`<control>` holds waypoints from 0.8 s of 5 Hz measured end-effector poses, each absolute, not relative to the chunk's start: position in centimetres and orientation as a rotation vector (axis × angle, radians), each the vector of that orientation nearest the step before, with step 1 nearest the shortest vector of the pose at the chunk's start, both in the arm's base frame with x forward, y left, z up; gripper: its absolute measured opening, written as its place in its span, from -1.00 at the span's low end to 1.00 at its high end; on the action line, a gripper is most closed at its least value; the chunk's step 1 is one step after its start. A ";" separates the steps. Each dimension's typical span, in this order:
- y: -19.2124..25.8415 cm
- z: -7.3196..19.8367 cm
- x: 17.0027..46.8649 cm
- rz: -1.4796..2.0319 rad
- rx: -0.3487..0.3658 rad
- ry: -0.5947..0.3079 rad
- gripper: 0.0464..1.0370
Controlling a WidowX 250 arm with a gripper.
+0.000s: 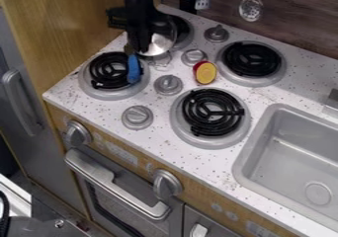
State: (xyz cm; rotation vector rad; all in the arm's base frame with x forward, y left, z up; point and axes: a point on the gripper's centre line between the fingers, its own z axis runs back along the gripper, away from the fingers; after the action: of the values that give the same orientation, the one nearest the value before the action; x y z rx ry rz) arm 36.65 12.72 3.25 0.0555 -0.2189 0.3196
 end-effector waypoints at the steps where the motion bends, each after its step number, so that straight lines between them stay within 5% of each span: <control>1: 9.7 2.1 35.5 0.246 0.024 -0.192 -0.99; 2: 7.8 1.0 34.9 0.191 0.016 -0.162 -0.96; 3: 8.1 -0.9 35.0 0.256 0.006 -0.120 -0.69; 4: 10.7 -1.6 36.1 0.360 0.021 -0.105 -0.18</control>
State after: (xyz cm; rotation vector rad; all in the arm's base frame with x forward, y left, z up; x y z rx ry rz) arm 36.06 10.74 -1.60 0.0208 -0.1049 0.3599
